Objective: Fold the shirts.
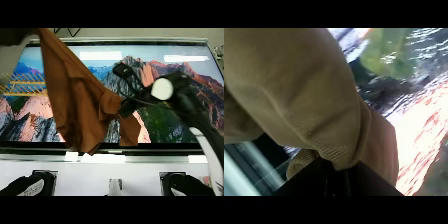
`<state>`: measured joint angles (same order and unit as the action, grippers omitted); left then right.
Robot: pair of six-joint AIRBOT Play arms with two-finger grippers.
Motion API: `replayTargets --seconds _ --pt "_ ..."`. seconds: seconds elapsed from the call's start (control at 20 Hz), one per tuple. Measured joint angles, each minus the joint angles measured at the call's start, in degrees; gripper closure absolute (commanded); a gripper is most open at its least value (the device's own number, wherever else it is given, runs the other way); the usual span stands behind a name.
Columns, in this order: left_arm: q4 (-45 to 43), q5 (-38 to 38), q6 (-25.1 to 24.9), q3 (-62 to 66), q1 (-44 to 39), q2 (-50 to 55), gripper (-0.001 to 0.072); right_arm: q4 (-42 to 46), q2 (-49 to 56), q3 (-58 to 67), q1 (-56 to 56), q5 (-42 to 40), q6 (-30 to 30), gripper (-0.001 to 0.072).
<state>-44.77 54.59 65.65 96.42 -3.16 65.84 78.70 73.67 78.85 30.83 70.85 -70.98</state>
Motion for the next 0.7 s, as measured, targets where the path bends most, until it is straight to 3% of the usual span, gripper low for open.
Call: replayTargets --seconds 0.1,0.15,0.2,0.25,0.3,0.35,0.5,0.7 --pt "-0.02 1.44 1.44 0.04 -0.70 8.00 0.0621 0.66 5.77 -0.02 -0.04 -5.18 -0.59 0.0685" --pt "-0.04 3.30 2.38 0.04 -1.16 11.47 0.0438 0.59 8.22 -0.04 -0.07 -6.91 -1.44 0.0684" --pt "-0.02 5.18 3.91 0.04 -1.73 14.99 0.0192 0.11 10.08 -0.02 -0.04 -8.46 -2.19 0.0663" --pt "-0.02 7.78 6.12 0.00 -2.32 18.25 0.0129 -0.83 11.78 0.00 -0.07 -9.97 -2.91 0.0537" --pt "-0.02 9.92 8.22 0.00 -2.89 20.87 0.0129 -1.64 12.96 0.00 -0.02 -10.75 -3.43 0.0302" --pt "0.00 12.15 9.81 0.00 -3.32 22.93 0.0130 -2.36 13.81 0.04 -0.02 -11.37 -3.78 0.0154" --pt "-1.05 19.61 13.66 0.00 -2.84 26.03 0.0130 -3.32 13.55 0.50 -2.69 -10.23 -3.85 0.0155" --pt "-11.87 31.12 16.31 -2.80 0.70 22.95 0.0118 -3.63 8.96 0.72 -14.75 -0.13 3.21 0.0154"
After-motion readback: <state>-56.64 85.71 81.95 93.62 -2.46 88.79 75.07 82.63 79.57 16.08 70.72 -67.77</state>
